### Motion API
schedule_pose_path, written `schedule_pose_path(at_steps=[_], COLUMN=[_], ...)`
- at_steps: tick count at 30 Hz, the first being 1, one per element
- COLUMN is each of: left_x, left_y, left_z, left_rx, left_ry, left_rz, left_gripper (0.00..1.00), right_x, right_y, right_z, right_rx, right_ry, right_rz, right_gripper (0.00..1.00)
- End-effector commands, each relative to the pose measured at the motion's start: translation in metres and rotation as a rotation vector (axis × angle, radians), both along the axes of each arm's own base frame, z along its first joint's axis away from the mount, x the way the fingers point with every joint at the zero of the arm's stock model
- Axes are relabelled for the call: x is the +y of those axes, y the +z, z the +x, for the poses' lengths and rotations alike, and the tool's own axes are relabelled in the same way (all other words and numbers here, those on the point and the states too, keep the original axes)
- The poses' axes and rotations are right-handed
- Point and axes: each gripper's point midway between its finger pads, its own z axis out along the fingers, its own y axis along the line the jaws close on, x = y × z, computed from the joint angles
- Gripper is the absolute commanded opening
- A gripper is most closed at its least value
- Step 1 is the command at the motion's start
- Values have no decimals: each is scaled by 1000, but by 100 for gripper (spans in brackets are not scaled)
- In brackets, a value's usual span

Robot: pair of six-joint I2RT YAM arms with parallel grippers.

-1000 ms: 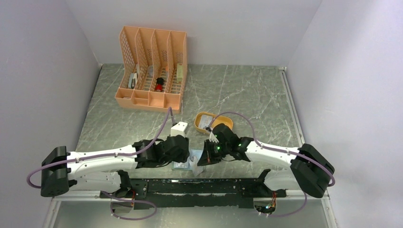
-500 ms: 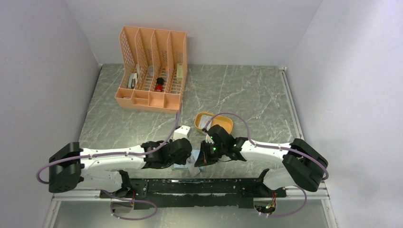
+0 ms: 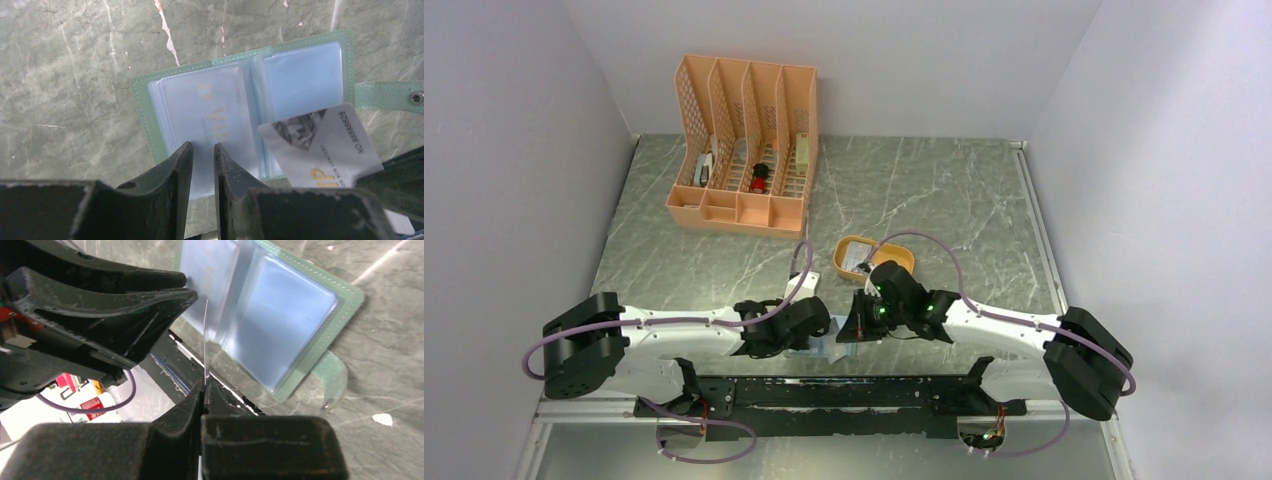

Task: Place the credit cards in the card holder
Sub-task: Turn over the card slot in the card holder, then insert the credit card into the card holder.

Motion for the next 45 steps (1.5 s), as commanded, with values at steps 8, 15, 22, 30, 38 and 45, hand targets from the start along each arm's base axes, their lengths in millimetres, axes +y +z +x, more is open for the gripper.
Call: schedule_pose_path(at_steps=[8, 15, 22, 30, 38, 45], left_x=[11, 10, 12, 14, 12, 12], left_y=[-9, -8, -9, -8, -8, -7], left_z=[1, 0, -1, -1, -2, -1], left_rx=[1, 4, 6, 4, 9, 7], left_ry=[34, 35, 37, 41, 40, 39], left_rz=[19, 12, 15, 12, 5, 4], left_gripper=[27, 27, 26, 26, 26, 25], right_x=[3, 7, 4, -1, 2, 7], right_y=[-10, -13, -19, -19, -21, -21], right_z=[14, 14, 13, 18, 15, 13], right_rx=[23, 36, 50, 36, 56, 71], right_ry=[-76, -65, -76, -119, -98, -71], right_rz=[28, 28, 14, 5, 16, 30], right_gripper=[0, 0, 0, 0, 0, 0])
